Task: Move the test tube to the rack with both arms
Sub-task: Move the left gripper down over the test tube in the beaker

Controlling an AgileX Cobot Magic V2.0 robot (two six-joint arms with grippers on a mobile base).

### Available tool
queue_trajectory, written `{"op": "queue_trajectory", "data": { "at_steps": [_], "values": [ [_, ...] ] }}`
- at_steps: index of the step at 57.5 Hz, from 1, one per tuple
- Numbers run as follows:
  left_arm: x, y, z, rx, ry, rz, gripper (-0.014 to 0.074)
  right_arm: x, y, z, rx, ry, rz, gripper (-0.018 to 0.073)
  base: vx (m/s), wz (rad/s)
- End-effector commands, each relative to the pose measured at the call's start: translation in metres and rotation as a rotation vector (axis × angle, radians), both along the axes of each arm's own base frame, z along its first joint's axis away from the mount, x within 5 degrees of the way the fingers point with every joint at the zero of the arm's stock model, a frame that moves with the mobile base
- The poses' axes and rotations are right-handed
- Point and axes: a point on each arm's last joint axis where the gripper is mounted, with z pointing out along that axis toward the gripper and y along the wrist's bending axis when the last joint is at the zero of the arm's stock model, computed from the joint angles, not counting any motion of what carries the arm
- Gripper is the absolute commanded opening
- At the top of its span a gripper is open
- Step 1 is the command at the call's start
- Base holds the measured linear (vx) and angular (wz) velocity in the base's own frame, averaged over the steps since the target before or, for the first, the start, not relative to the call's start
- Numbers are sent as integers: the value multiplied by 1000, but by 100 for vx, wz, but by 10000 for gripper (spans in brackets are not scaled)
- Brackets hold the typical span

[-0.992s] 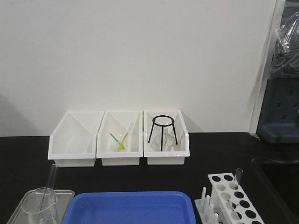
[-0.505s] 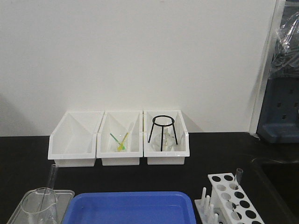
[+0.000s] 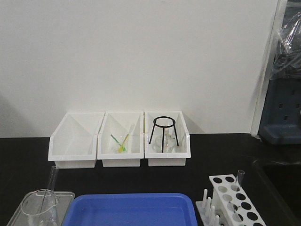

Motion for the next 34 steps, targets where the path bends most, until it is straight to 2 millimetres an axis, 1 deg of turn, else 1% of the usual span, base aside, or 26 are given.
{"op": "queue_trajectory", "data": {
  "at_steps": [1,7,15,20,27,34],
  "values": [
    [25,-1,8,-7,18,-16,-4,5,-3,23,-1,-99,-23,-8,0,0],
    [51,-2,2,-6,92,-23,-4,13,-6,28,8,-120,-34,-8,0,0],
    [93,-2,-11,-6,181,-19,-4,31,-8,26,17,-92,-23,-8,0,0],
    [109,-2,-14,-7,185,-17,-4,45,-5,23,21,-72,26,-8,0,0],
    [131,-3,-11,-5,222,-17,-4,68,5,19,19,-47,109,-8,0,0],
    [151,-3,-1,-6,281,-21,-4,88,14,17,16,-97,141,-8,0,0]
  ]
}}
